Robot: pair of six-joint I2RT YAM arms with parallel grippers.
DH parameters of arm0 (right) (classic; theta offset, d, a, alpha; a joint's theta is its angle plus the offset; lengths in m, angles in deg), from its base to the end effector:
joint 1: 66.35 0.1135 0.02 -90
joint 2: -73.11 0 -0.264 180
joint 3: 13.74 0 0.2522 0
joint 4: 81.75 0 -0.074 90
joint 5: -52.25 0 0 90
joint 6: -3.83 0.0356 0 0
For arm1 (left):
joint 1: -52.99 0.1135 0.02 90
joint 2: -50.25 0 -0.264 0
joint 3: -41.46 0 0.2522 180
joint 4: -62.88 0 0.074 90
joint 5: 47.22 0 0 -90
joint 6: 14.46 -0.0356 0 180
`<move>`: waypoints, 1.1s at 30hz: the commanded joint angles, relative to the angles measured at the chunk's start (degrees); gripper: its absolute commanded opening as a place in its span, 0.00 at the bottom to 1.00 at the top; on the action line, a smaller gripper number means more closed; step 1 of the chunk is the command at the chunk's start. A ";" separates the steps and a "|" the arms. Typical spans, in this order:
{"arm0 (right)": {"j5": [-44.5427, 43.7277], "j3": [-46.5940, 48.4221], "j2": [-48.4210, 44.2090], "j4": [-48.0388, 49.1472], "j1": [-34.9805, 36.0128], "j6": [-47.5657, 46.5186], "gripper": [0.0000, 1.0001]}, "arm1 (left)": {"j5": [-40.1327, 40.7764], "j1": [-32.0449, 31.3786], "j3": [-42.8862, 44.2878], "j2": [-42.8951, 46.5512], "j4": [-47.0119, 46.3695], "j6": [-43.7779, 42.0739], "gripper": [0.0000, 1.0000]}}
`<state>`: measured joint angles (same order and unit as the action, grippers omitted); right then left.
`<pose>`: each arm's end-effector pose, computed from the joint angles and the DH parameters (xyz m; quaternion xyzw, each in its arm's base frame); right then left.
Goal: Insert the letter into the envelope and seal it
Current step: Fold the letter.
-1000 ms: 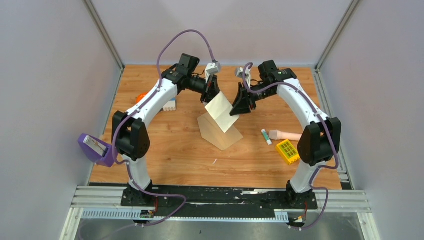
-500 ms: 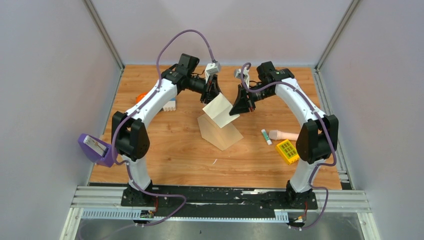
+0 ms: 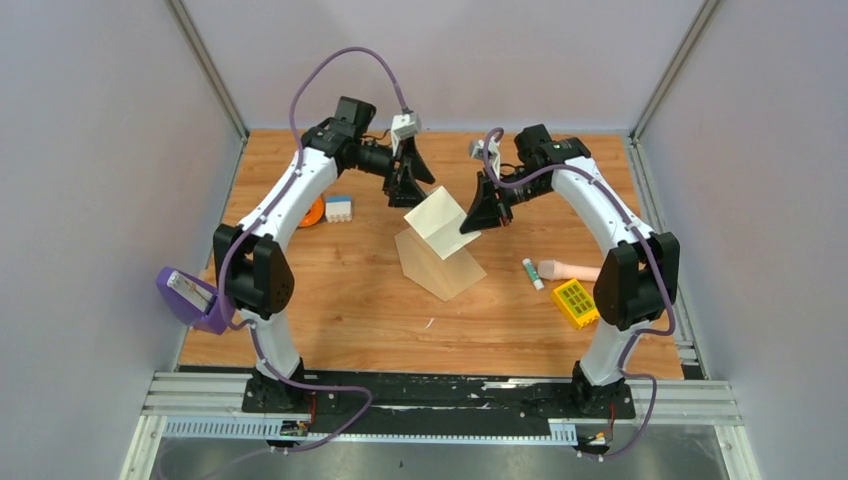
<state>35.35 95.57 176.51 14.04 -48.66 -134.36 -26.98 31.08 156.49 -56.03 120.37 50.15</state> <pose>0.3223 0.1385 0.3137 -0.4855 0.6377 0.5500 0.2348 0.3588 -0.1803 0.3404 0.4925 0.6224 -0.5262 0.3052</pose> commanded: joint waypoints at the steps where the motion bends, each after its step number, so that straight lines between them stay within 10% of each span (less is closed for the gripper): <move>1: 1.26 -0.42 -2.94 -0.14 0.01 -2.96 0.00 | -0.16 3.72 5.80 1.04 5.62 -4.80 1.00; 27: -7.45 -3.07 -5.88 3.36 1.03 -1.28 0.00 | -3.83 -4.35 4.04 -0.60 -1.79 4.70 1.00; 33: -7.62 -2.48 -7.15 3.40 0.95 -1.15 0.00 | -2.18 -4.46 4.37 -1.20 2.72 0.22 0.84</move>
<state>27.15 92.64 172.86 15.68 -47.85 -135.14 -29.12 26.23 160.58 -56.92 119.71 54.46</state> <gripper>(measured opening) 0.012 0.887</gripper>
